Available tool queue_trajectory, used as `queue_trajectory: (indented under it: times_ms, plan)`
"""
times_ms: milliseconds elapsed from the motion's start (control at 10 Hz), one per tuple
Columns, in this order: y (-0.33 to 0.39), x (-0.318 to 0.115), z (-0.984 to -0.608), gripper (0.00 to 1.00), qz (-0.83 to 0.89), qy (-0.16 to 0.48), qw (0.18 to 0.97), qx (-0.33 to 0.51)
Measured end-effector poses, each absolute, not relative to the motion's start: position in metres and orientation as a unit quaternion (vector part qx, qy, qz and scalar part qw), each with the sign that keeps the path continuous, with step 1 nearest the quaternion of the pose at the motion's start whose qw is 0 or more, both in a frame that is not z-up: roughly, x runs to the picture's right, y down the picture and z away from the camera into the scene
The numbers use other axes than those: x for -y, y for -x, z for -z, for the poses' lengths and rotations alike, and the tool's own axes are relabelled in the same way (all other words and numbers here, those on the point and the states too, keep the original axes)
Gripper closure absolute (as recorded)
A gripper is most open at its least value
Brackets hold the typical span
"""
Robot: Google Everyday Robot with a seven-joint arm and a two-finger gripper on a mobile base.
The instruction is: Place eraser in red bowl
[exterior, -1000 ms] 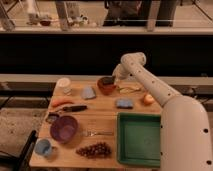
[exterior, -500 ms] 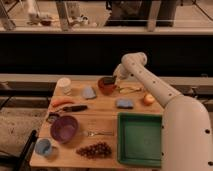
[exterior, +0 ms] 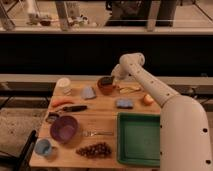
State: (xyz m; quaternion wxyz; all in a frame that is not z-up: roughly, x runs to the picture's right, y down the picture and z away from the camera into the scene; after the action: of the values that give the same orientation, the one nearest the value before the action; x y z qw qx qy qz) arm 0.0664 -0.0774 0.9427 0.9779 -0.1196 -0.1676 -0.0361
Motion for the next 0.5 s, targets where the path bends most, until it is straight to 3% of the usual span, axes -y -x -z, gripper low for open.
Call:
queue_trajectory:
  times_ms: [200,500]
  plan:
    - [-0.0574,0.0776,-0.9445,0.21,0.039,0.120,0.977,0.174]
    - [-0.0608,0.0776,-0.9451,0.20,0.037,0.119,0.977,0.174]
